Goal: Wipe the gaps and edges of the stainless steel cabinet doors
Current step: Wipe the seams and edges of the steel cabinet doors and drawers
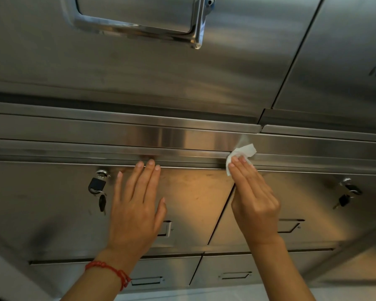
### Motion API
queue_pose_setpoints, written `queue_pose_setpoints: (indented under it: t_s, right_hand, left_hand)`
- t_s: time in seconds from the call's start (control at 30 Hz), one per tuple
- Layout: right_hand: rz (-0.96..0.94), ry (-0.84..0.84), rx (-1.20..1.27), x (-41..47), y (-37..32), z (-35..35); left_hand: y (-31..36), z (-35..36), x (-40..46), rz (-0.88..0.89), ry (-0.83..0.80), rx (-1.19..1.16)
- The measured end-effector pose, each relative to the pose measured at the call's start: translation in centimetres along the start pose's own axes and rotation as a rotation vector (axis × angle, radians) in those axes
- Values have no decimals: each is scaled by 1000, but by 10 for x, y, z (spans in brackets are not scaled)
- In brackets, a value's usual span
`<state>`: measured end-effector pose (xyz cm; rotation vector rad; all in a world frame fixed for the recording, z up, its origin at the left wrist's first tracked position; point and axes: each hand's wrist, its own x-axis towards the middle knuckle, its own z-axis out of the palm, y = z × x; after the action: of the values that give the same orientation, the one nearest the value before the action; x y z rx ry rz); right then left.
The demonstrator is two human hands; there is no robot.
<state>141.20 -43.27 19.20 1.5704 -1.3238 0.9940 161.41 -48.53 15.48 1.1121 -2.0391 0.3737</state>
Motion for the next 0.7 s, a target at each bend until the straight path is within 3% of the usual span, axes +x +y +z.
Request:
queue_pose_setpoints:
  t_s: [0.7]
  right_hand:
    - [-50,14,81,9,-25,12]
  left_hand:
    - [-1,-7,1,1,-64,34]
